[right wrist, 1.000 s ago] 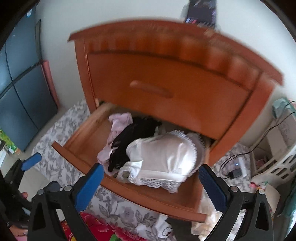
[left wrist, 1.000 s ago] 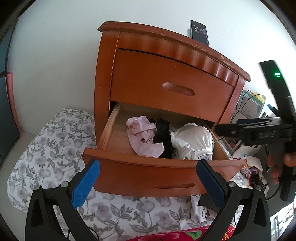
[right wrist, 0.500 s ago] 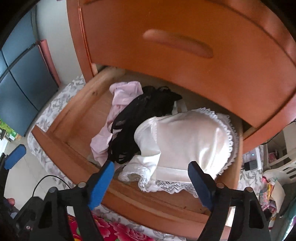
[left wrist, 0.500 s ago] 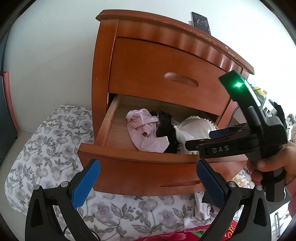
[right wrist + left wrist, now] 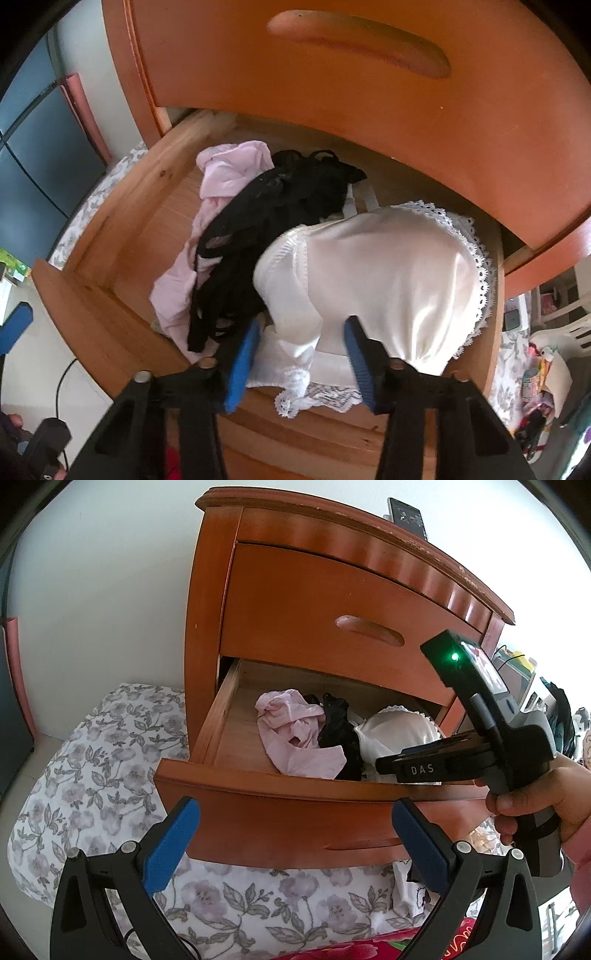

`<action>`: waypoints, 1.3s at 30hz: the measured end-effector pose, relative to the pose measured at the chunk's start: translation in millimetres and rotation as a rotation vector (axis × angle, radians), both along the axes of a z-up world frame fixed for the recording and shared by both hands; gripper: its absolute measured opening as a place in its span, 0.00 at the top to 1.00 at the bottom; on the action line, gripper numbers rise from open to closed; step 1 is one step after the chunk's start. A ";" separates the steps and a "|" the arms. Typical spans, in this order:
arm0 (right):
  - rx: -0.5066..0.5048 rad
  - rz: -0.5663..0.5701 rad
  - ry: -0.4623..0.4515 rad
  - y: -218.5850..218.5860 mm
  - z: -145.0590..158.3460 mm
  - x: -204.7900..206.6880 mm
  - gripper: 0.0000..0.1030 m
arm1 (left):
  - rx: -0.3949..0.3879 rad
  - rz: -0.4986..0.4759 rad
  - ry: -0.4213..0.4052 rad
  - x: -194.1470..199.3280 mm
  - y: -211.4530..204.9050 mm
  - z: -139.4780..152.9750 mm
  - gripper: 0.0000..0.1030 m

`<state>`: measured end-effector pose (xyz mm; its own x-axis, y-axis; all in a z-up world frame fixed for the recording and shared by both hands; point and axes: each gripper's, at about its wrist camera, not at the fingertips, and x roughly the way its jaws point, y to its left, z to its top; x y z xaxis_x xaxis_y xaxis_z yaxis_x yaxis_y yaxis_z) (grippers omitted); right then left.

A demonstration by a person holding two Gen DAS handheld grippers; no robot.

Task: Take underwear out of drawer
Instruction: 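Close the right tool on the white lace bra and lift it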

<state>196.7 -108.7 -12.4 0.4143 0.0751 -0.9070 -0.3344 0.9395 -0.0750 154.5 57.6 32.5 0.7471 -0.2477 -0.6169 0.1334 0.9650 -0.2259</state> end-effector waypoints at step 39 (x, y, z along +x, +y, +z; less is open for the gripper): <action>0.133 -0.069 0.114 -8.2 3.4 1.1 0.66 | -0.002 -0.020 -0.009 -8.9 -6.8 8.3 0.00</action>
<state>197.8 -117.0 -8.9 0.3176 0.1725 -0.9324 -0.2680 0.9596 0.0862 145.6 50.8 40.9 0.7475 -0.2635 -0.6097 0.1546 0.9617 -0.2261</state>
